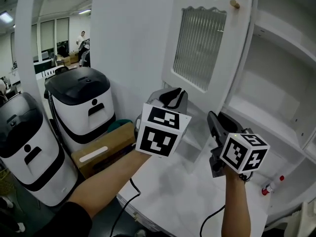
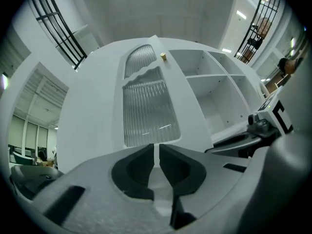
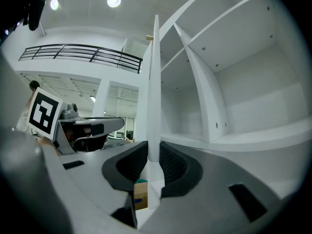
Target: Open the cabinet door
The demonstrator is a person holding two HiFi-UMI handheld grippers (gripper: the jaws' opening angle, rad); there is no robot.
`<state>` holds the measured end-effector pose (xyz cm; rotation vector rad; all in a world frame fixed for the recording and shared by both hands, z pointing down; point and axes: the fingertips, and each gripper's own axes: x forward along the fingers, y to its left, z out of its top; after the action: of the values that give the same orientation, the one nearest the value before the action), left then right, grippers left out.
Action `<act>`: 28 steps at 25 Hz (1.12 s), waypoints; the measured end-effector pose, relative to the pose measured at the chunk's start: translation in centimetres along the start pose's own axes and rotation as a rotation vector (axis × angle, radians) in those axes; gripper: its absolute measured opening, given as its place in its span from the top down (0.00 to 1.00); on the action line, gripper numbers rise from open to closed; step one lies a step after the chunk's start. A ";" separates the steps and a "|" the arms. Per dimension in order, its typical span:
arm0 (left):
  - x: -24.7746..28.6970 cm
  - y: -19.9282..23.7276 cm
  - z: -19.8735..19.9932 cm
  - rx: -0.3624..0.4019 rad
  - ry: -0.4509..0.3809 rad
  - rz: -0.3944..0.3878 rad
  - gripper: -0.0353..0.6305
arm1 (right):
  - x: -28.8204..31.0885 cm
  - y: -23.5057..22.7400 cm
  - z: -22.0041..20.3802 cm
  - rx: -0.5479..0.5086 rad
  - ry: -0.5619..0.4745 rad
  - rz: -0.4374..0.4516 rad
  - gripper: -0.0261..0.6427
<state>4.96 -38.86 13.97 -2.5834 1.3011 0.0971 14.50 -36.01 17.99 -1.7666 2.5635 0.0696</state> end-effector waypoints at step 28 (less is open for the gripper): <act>-7.5 0.1 -2.4 -0.025 0.071 0.100 0.93 | -1.1 6.5 0.1 -0.016 -0.042 0.099 0.86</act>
<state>0.25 -33.63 17.58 -2.5638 1.4635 0.0397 8.78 -32.65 18.04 -1.6240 2.6269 0.1282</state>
